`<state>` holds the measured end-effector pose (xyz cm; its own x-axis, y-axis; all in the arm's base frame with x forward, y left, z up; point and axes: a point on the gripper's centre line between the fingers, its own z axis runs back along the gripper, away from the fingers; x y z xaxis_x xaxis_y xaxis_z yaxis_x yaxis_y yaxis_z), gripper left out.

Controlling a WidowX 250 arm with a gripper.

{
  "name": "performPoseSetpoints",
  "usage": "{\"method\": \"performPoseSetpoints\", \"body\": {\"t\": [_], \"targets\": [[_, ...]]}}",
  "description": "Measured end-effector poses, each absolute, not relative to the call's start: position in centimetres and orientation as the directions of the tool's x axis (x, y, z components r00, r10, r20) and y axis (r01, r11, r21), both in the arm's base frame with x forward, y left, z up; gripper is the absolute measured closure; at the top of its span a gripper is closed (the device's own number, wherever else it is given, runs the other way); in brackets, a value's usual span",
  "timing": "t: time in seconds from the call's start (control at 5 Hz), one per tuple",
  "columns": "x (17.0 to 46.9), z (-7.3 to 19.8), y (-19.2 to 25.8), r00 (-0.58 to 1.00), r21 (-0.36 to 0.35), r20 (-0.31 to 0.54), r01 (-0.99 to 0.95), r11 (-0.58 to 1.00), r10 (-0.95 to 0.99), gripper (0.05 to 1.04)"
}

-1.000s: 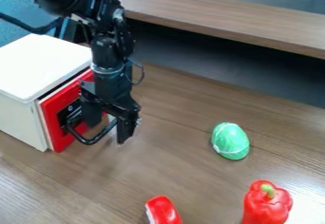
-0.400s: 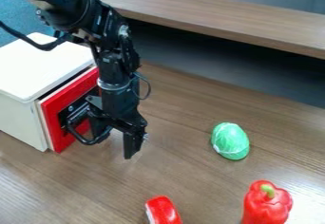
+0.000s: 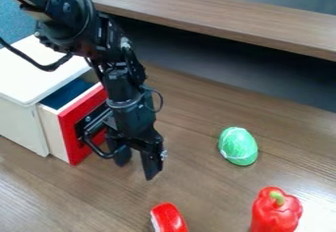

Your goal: Open the drawer

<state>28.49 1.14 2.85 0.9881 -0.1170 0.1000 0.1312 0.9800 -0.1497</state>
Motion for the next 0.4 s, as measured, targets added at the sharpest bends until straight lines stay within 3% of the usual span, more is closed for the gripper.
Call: {"method": "performPoseSetpoints", "body": {"t": [0.4], "targets": [[28.3, 3.1, -2.9, 0.973, -0.164, 0.105, 0.222, 0.961, -0.207, 0.084]]}}
